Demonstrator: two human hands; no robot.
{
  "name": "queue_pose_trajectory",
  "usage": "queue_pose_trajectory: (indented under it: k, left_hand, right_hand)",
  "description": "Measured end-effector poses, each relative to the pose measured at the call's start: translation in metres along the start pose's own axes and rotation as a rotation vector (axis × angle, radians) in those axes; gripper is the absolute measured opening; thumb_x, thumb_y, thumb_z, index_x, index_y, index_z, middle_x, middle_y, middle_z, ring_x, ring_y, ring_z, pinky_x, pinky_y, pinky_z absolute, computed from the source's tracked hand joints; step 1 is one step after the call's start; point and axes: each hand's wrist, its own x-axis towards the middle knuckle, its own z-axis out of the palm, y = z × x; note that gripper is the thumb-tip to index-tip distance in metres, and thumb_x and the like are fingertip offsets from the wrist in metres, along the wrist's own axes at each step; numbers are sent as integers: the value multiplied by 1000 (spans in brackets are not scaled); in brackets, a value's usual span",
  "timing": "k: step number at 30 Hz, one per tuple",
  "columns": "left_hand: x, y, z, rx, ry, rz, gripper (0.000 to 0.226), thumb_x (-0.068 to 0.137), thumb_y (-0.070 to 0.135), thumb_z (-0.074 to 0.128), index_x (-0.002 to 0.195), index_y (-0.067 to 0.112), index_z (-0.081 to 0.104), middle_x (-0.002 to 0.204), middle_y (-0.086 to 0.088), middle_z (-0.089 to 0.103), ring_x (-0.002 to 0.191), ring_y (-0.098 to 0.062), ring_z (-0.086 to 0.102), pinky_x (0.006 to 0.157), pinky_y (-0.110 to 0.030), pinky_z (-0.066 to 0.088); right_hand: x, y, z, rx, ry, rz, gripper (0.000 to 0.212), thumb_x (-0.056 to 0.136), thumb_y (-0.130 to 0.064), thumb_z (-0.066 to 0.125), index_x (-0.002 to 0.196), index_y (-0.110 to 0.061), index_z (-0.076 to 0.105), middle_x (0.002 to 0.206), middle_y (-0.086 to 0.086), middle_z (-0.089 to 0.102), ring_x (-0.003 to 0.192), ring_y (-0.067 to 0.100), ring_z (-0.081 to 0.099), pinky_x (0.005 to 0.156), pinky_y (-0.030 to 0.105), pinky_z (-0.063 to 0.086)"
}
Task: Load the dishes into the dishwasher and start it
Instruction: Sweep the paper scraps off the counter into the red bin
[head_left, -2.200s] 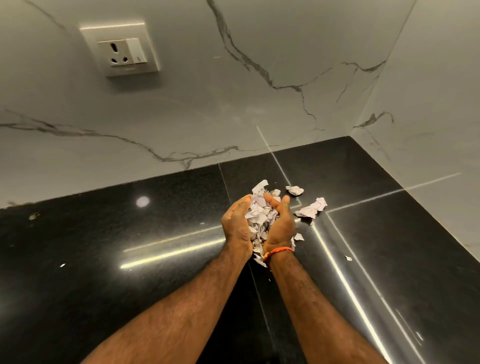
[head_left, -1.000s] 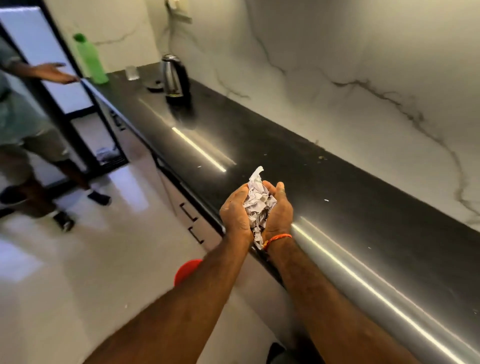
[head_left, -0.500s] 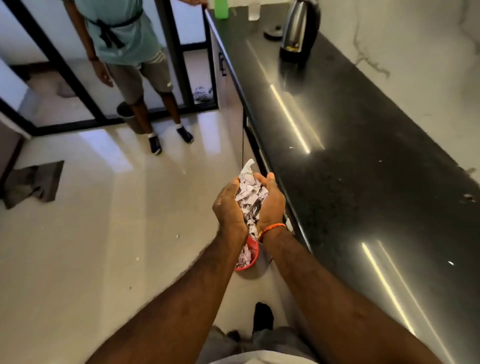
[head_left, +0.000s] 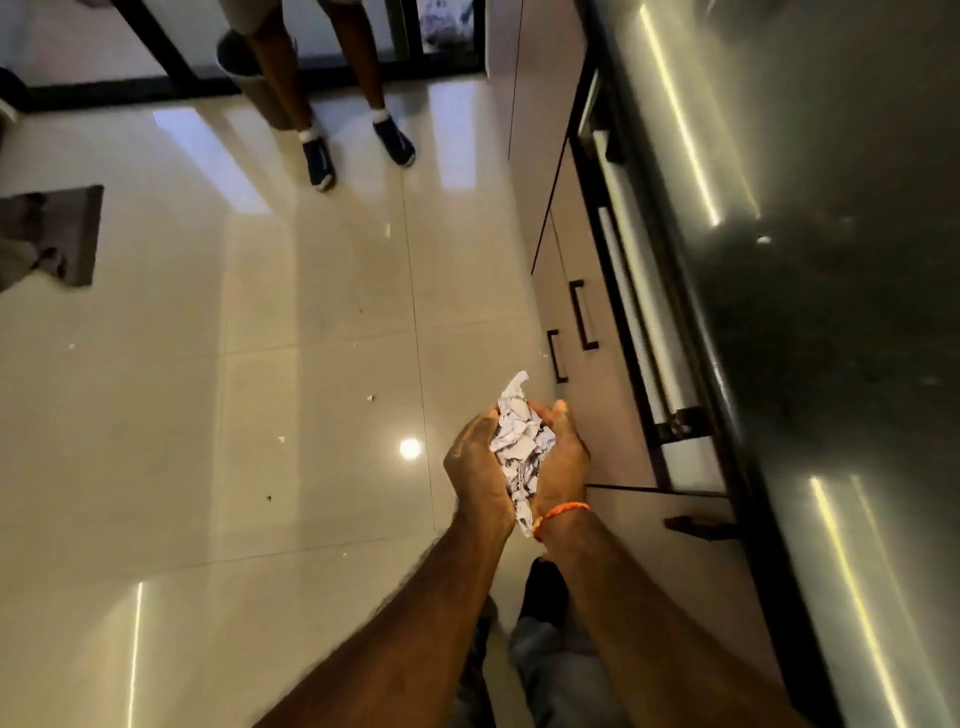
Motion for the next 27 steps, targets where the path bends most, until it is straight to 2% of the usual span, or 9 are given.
queue_pose_trajectory:
  k: [5, 7, 9, 11, 13, 16, 19, 23, 27]
  left_hand:
    - [114, -59, -25, 31, -33, -167, 49, 81, 29, 76, 124, 7, 71, 128, -19, 68, 121, -37, 64, 110, -50, 46]
    - [157, -83, -39, -9, -20, -239, 54, 81, 30, 77, 127, 4, 68, 130, -22, 66, 121, -40, 64, 110, -53, 45]
    - [191, -101, -45, 37, 65, -251, 41, 88, 26, 73, 120, -1, 70, 116, -22, 72, 107, -40, 70, 99, -51, 54]
    - [226, -118, -50, 98, 119, -228, 28, 94, 21, 68, 109, -2, 72, 99, -18, 77, 92, -37, 75, 87, -46, 60]
    - [261, -136, -57, 134, 140, -236, 28, 95, 24, 66, 107, 0, 72, 95, -17, 77, 89, -37, 75, 87, -49, 60]
    - [302, -156, -72, 207, 141, -255, 37, 95, 36, 63, 112, 4, 70, 99, -16, 77, 91, -37, 75, 90, -54, 58]
    - [326, -163, -81, 303, 153, -226, 27, 97, 32, 61, 100, 8, 73, 94, -12, 78, 85, -29, 76, 80, -42, 61]
    - [327, -151, -83, 363, 115, -237, 17, 98, 28, 60, 90, 16, 69, 67, 8, 75, 71, -12, 71, 60, -22, 51]
    - [293, -111, -67, 449, 41, -207, 17, 100, 24, 57, 89, 17, 67, 63, 11, 73, 59, -6, 70, 50, -17, 51]
  right_hand:
    - [118, 62, -47, -51, 179, 9, 74, 74, -45, 79, 127, 3, 62, 128, 27, 63, 119, 41, 62, 102, 49, 50]
    - [159, 82, -69, -90, 228, 60, 60, 91, -49, 61, 127, 0, 64, 125, 23, 67, 115, 36, 66, 97, 45, 53]
    - [202, 106, -95, -131, 300, 118, 61, 98, -54, 47, 121, -3, 69, 116, 18, 72, 108, 32, 70, 92, 41, 55]
    - [241, 129, -119, -154, 392, 129, 69, 87, -63, 53, 117, -4, 71, 112, 18, 73, 104, 34, 71, 98, 47, 54]
    - [278, 148, -138, -218, 436, 153, 78, 78, -71, 56, 113, -4, 73, 109, 19, 74, 101, 37, 72, 98, 52, 53]
    - [322, 161, -158, -301, 461, 205, 71, 89, -72, 45, 98, -9, 76, 96, 15, 76, 87, 31, 74, 80, 40, 59]
    - [347, 165, -172, -411, 508, 205, 77, 85, -79, 43, 102, -10, 73, 102, 14, 75, 91, 30, 73, 86, 45, 58]
    - [343, 159, -166, -566, 539, 136, 73, 95, -68, 37, 115, -7, 71, 112, 12, 73, 102, 28, 68, 93, 45, 55]
    - [318, 144, -157, -680, 511, 125, 69, 90, -69, 37, 103, -12, 73, 99, 8, 72, 97, 30, 68, 95, 50, 54]
